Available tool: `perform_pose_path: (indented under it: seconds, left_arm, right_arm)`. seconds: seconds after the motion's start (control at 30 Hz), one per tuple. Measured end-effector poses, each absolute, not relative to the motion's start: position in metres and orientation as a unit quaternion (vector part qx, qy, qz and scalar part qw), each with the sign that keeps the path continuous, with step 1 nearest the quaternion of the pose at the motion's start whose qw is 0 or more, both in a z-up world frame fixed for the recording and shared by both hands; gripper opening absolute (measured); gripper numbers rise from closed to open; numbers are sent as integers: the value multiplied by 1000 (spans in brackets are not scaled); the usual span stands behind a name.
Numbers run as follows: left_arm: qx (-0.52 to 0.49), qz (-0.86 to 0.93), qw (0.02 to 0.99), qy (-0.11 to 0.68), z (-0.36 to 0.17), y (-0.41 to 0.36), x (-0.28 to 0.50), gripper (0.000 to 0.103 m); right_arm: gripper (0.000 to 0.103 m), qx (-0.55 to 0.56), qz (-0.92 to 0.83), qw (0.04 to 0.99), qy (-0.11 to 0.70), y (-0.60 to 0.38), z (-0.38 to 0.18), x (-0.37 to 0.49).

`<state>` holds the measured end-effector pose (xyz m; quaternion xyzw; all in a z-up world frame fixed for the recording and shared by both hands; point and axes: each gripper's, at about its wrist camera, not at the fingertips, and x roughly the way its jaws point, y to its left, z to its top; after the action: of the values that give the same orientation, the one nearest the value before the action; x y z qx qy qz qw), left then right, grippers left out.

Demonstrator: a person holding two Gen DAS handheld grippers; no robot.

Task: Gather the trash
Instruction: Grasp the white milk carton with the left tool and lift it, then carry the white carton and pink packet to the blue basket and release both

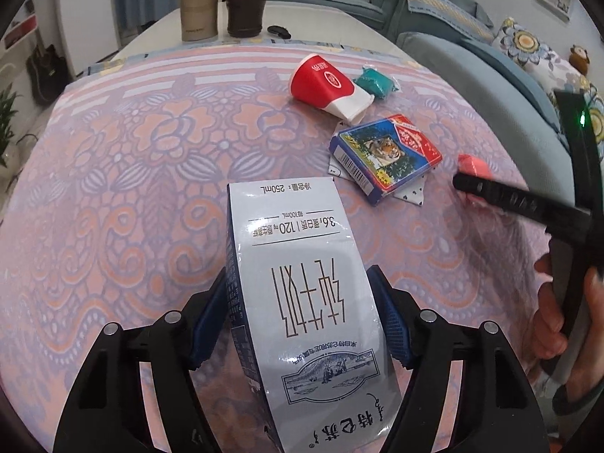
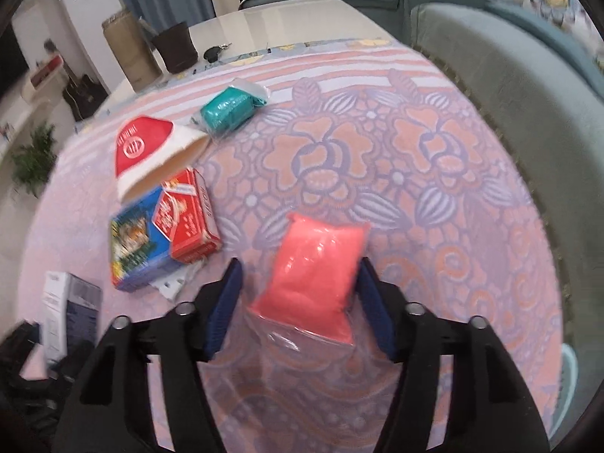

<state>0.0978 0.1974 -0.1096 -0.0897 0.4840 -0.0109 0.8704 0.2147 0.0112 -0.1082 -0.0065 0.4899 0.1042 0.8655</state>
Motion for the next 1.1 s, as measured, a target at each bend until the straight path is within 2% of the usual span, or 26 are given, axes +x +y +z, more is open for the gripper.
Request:
perform_pose_path:
  seconds: [0.1, 0.37, 0.77, 1.1]
  left_arm:
    - [-113, -29, 877, 466, -103, 199, 92, 64]
    - [-135, -81, 896, 415, -56, 174, 80, 63]
    - [-91, -212, 908, 351, 21, 39, 76, 63]
    - [-36, -303, 886, 349, 27, -88, 76, 63]
  right_arm:
    - [35, -25, 103, 869, 483, 9, -107, 208]
    - [34, 12, 97, 894, 437, -37, -63, 169]
    - [34, 60, -4, 933, 356, -175, 0, 74]
    - [34, 123, -98, 924, 350, -288, -12, 15]
